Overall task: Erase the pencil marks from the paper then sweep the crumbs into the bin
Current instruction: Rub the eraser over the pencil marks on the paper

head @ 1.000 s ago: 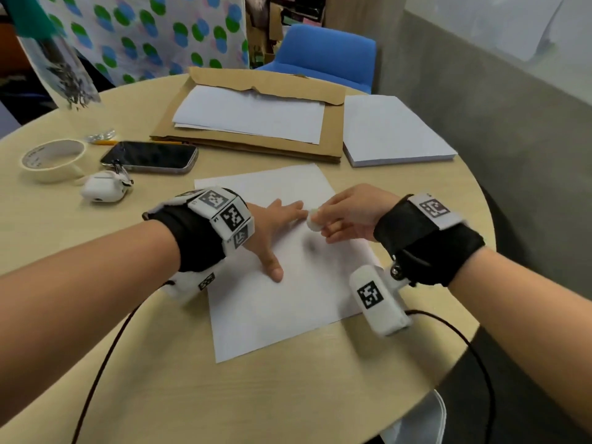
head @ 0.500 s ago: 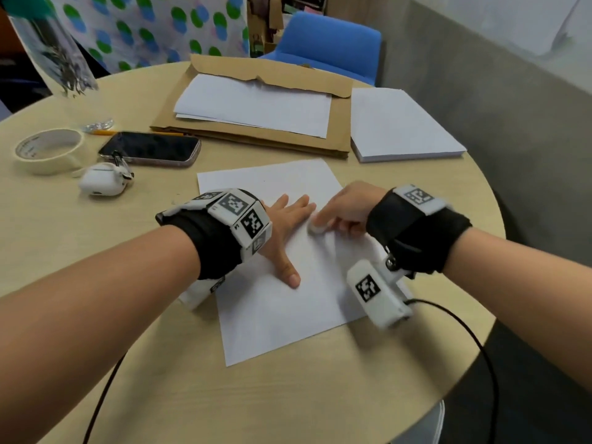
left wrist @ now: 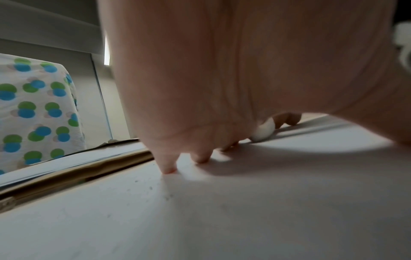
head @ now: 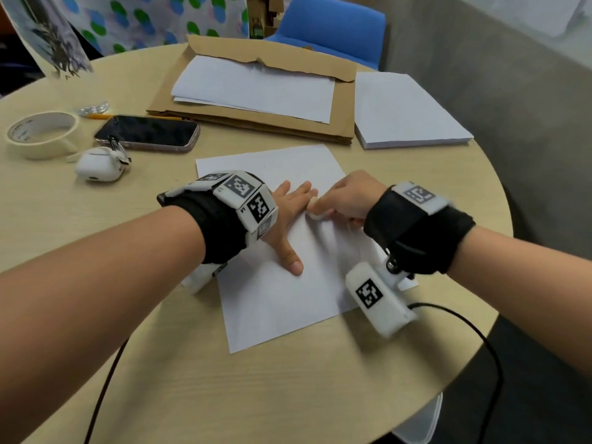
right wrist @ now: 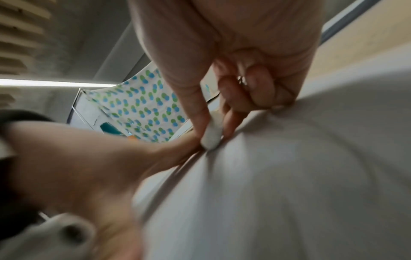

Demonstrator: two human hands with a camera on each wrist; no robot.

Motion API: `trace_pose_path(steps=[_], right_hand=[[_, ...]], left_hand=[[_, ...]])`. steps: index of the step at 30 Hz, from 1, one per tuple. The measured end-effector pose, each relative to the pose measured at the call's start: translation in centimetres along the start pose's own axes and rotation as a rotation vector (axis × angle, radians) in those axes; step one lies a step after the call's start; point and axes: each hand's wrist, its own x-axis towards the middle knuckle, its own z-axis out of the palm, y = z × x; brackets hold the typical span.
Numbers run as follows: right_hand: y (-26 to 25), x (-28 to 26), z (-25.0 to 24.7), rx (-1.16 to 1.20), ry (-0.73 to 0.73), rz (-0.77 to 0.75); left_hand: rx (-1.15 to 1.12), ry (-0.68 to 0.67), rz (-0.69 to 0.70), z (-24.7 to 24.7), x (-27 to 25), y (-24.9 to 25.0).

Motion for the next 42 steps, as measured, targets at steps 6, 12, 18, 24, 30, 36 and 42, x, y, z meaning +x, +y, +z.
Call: trace_pose_path(steps=[6,12,18,24,30,36,42], right_hand=[[1.4,-2.3,1.0,-0.061,-0.186,-0.001],[0.3,-0.5,0.5,-0.013,-0.05,-0.032],[1.6,-3.1,0.3,-0.17,-0.273,-0.029],[-0.5,-0.5,0.1,-0.078,-0.035,-0.048],[2.1,-4.2,0.2,-0.282,-0.32,-0.065],[-0.9,-1.1,0.0,-0.126,-0.033,-0.011],[1.0,-3.1,0.4,-0.232,-0.185,-0.077]], left_hand=[[0.061,-0.019,-0.015,-0.1,0.0,0.2],[0.026,0.017,-0.001,0.2,0.1,0.0],[0.064,-0.006,-0.007,0.0,0.1,0.1],[0.027,0.037,0.021,0.3,0.1,-0.2],[0.066,0.011,0.005,0.2,0.3,-0.2],[0.061,0.032,0.015,0.4,0.3,-0.2],[0.061,0.019,0.008,0.6,0.5,-0.5]])
